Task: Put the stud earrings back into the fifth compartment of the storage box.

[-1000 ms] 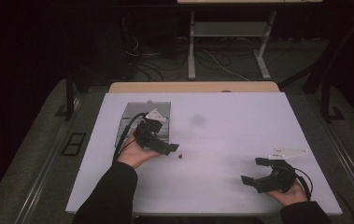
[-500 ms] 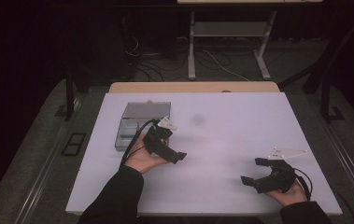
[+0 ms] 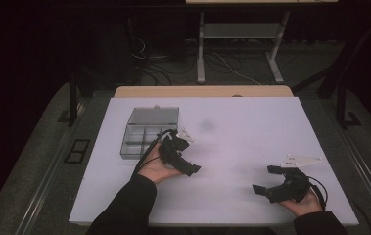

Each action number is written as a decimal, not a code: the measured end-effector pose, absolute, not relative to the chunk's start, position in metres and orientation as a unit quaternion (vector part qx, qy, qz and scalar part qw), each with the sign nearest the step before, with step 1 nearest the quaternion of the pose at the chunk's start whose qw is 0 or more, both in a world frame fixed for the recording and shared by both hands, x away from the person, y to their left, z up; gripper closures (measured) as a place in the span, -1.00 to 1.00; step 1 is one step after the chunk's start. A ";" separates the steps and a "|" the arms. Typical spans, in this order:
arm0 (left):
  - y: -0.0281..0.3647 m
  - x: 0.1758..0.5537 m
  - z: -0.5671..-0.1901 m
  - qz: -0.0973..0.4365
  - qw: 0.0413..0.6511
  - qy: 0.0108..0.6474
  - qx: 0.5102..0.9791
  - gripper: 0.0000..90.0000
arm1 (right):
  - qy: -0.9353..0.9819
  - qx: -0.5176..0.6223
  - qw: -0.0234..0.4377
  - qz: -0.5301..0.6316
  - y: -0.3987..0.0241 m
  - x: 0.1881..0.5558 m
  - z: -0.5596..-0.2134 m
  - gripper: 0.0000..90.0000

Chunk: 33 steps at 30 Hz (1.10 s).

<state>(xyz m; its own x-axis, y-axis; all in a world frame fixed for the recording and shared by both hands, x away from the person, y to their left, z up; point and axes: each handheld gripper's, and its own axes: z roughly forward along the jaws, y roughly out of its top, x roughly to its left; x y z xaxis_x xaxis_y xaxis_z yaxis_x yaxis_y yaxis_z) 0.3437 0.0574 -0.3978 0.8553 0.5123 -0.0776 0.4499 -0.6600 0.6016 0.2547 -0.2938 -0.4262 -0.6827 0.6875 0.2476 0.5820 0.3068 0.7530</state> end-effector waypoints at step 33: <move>0.049 0.355 -0.427 0.049 0.250 0.224 0.941 -0.07 | 0.807 0.394 0.061 0.436 -0.293 0.254 -0.426 -0.99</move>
